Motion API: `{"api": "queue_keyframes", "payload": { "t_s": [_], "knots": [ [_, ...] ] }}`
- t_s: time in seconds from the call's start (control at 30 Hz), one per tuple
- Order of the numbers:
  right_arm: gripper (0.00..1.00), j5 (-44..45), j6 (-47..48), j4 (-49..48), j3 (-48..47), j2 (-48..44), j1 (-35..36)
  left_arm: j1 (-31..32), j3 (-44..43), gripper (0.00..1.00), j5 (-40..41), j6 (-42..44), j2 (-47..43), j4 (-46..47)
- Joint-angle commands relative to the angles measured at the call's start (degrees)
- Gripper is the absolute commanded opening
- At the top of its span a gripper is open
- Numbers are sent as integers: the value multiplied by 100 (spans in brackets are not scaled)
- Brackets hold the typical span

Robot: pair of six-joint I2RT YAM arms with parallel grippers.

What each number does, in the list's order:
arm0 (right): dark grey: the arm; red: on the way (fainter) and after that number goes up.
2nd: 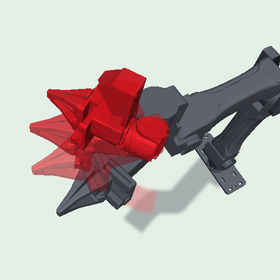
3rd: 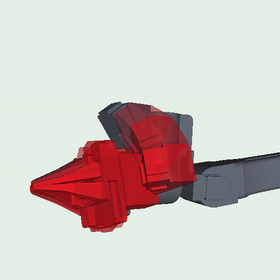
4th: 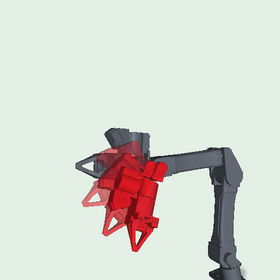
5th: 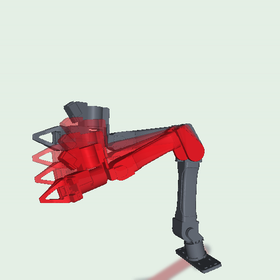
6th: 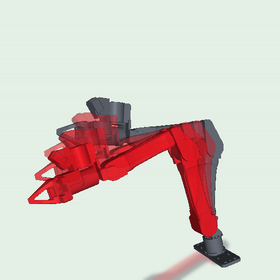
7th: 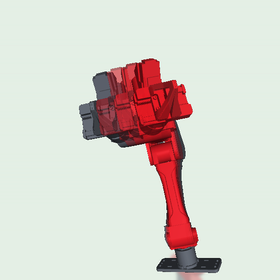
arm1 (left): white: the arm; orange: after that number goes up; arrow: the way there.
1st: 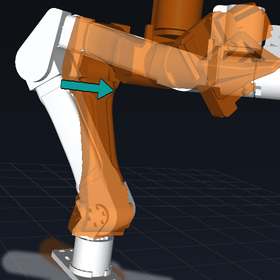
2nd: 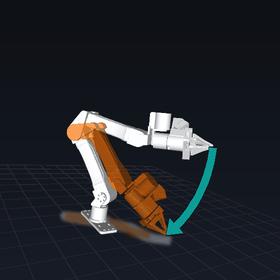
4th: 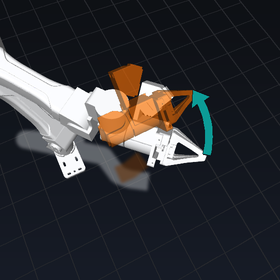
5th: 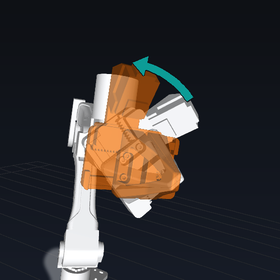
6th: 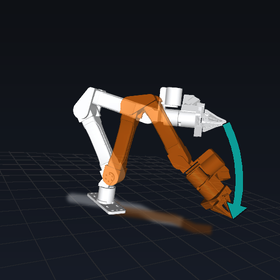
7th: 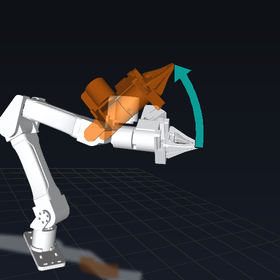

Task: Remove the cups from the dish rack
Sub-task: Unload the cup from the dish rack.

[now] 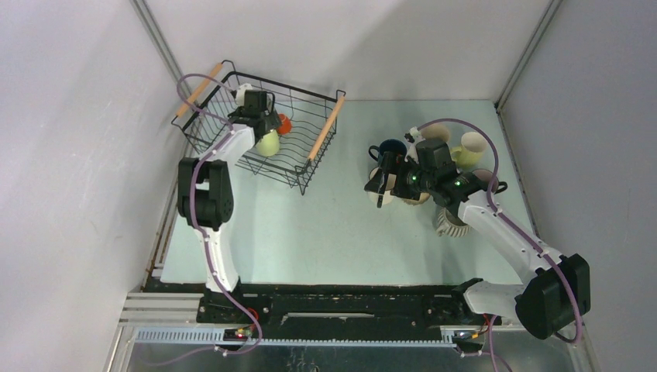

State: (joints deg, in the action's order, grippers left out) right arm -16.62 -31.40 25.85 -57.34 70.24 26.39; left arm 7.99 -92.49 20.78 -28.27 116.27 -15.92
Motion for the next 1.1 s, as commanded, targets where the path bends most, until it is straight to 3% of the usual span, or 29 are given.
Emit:
{"api": "queue_keyframes", "payload": {
  "t_s": [0.0, 0.9, 1.07],
  "knots": [
    [100, 10, 12, -210, 22, -41, 42, -45, -661, 97, -100, 261, 232, -167],
    [100, 102, 22, -131, 136, -311, 55, 238, -1425, 92, 533, 969, 899, -1278],
    [100, 154, 53, -71, 138, -446, 51, 258, -1671, 70, 435, 955, 887, -1511]
  ]
}}
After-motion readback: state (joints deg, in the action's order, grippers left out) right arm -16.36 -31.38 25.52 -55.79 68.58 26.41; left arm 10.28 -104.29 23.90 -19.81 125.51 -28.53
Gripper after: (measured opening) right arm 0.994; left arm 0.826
